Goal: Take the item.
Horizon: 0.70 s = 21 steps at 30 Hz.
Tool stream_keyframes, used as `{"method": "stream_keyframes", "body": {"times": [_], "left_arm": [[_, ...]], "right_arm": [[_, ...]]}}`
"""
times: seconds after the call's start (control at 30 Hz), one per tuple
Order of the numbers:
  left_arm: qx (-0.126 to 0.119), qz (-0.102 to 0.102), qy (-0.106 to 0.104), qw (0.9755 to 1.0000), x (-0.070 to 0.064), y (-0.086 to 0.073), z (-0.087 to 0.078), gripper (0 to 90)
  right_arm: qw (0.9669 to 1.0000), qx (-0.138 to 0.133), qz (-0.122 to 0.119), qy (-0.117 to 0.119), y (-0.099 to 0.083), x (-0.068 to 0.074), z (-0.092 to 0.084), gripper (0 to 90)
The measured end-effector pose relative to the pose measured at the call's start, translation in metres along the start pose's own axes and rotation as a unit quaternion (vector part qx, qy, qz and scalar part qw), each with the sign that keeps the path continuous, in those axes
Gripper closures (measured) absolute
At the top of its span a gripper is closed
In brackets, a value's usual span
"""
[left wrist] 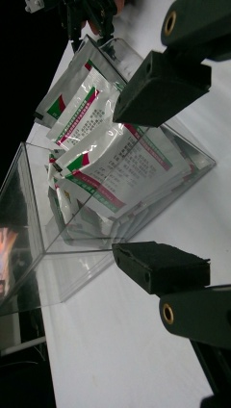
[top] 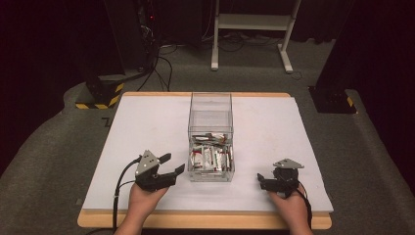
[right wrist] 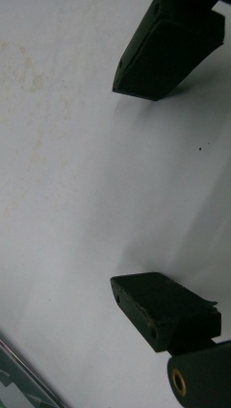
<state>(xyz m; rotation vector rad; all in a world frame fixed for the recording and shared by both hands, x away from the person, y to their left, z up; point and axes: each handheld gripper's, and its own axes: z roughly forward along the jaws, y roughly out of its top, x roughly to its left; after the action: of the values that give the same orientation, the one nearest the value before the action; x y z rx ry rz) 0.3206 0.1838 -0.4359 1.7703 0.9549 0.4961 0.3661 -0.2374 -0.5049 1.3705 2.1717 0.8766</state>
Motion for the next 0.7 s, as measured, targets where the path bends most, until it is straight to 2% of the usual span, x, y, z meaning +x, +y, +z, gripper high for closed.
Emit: {"method": "stream_keyframes", "body": {"times": [0.7], "left_arm": [[-0.003,0.008,-0.012,0.9999,-0.012,0.015,0.017,35.4]], "right_arm": [[1.0000,-0.001,0.001,0.000,0.000,0.000,0.000,9.4]]}}
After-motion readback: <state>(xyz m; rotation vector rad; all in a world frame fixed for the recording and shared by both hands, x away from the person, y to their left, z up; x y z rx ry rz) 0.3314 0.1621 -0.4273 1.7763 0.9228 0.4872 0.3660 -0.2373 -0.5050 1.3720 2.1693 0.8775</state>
